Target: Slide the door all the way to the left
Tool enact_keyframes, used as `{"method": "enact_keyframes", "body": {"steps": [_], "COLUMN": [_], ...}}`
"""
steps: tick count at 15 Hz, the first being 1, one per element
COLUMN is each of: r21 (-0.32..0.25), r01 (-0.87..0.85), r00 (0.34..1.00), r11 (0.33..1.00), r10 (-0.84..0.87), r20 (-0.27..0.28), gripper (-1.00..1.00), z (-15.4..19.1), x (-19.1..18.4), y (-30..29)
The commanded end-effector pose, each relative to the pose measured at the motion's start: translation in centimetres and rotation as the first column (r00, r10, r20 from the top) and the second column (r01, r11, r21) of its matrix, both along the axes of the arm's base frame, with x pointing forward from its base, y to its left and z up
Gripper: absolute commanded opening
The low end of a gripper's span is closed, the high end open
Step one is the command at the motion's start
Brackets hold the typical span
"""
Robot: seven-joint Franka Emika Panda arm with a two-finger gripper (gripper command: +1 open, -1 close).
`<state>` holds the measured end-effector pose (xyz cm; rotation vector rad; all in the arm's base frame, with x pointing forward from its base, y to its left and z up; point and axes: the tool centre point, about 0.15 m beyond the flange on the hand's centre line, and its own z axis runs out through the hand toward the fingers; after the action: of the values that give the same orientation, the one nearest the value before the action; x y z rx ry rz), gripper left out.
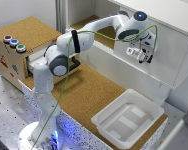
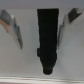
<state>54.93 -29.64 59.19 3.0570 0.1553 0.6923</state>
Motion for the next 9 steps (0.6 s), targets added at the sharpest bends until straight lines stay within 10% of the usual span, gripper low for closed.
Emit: {"method": "enact_keyframes", "body": {"steps": [1,9], "r21": [0.031,0.035], "r01": [-0.014,-0.032], "r00": [0.999,0.999], "r11": [0.999,0.999], "r10": [0.014,0.033], "r20": [-0.029,-0.038], "gripper": [-1.0,-1.0], "z": [0.6,0.3], "x": [0.4,-0.1], "y": [-1.4,-0.2]}}
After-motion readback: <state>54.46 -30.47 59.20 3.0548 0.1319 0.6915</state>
